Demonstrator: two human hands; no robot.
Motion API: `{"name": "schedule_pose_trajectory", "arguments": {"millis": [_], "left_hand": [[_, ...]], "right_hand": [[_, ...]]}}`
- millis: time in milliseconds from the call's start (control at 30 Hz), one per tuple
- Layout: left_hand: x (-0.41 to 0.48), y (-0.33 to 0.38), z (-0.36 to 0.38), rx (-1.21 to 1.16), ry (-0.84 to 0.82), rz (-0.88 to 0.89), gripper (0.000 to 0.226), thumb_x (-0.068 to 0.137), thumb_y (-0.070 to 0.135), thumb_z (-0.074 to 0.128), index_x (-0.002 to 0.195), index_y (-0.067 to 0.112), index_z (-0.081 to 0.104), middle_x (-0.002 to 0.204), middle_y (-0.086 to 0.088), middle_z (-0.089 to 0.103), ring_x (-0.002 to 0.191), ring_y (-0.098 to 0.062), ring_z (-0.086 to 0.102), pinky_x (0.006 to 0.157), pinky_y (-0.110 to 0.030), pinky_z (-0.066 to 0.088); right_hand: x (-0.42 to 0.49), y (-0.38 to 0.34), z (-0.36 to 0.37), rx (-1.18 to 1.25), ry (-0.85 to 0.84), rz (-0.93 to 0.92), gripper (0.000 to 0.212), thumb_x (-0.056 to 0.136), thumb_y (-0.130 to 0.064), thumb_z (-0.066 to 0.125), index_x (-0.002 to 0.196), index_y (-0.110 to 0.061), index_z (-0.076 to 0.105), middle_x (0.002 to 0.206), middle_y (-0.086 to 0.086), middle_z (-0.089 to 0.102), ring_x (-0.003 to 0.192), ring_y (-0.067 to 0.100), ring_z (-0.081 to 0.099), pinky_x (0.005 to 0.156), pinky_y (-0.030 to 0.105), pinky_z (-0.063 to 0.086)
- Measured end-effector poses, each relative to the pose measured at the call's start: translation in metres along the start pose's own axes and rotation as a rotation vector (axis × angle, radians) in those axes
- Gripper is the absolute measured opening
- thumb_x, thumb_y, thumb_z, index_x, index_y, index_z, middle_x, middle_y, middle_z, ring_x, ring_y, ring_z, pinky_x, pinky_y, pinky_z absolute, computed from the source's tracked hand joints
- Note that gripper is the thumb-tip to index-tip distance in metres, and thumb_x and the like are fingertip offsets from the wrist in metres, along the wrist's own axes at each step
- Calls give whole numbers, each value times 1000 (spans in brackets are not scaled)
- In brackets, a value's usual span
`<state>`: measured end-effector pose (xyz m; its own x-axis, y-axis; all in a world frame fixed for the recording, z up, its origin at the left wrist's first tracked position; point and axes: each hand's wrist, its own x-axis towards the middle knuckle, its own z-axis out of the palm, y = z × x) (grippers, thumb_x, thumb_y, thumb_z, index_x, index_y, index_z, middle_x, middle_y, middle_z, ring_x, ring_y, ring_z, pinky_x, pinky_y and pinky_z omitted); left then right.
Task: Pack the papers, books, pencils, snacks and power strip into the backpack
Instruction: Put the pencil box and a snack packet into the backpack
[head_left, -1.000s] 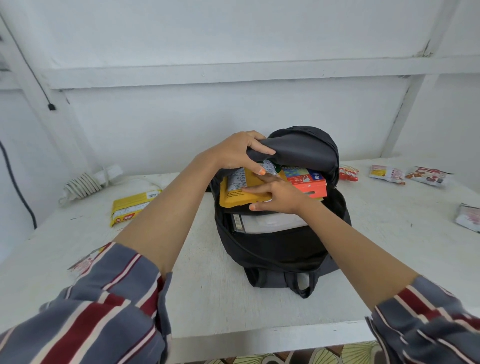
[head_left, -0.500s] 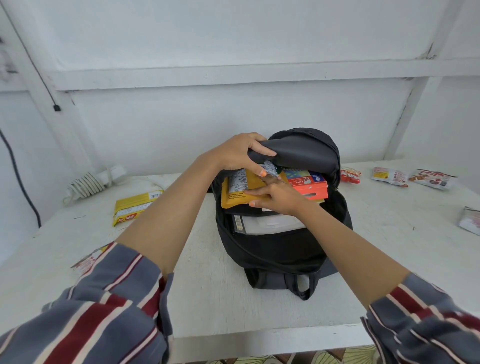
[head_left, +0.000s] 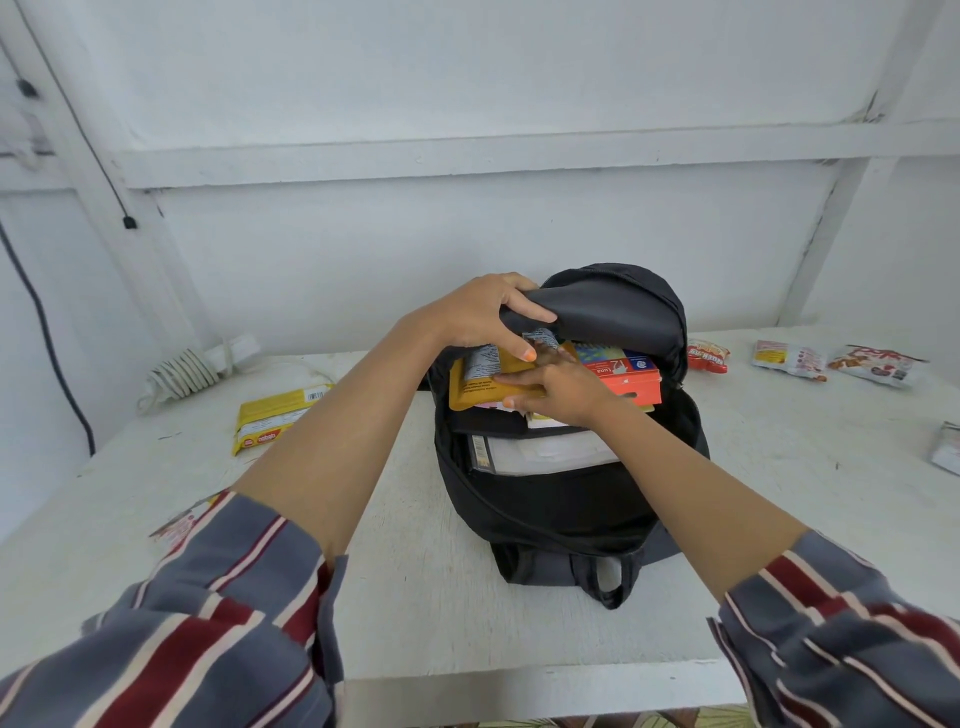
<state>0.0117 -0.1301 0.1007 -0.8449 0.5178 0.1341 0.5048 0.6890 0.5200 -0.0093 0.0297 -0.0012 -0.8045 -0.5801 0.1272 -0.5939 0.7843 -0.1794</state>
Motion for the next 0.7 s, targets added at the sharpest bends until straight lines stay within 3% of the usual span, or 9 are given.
{"name": "schedule_pose_trajectory", "arguments": {"millis": [133,333,533,700], "left_hand": [[-1,0,2,6,-4,-7,45,76,16,76,119,20,64,135,0,43,117,-9,38,98,-20,29],[-4,2,7,17,9,-8,47,74,15,77,119,20,64,136,-2,42,124,-16,39,107,-29,30],[-8,3,9,38,16,-8,48,73,17,78,119,20,64,138,-2,40,128,-18,35,111,-36,27],[-10,4,9,75,-13,-15,46,75,19,76,120,21,64,141,-3,37,131,-18,31,110,-35,26]], "right_hand": [[-10,-2,3,2,87,-15,48,91,-47,50,136,-31,46,153,7,27,143,23,17,116,41,9],[-13,-10,15,-74,88,34,41,97,-43,40,136,-35,45,151,6,32,141,22,20,115,37,12],[-2,-15,14,-99,29,76,42,98,-43,34,140,-36,39,155,6,21,145,21,10,116,37,4],[-6,-11,11,-15,35,26,45,95,-43,45,138,-33,43,154,6,24,145,20,12,116,40,8]]}}
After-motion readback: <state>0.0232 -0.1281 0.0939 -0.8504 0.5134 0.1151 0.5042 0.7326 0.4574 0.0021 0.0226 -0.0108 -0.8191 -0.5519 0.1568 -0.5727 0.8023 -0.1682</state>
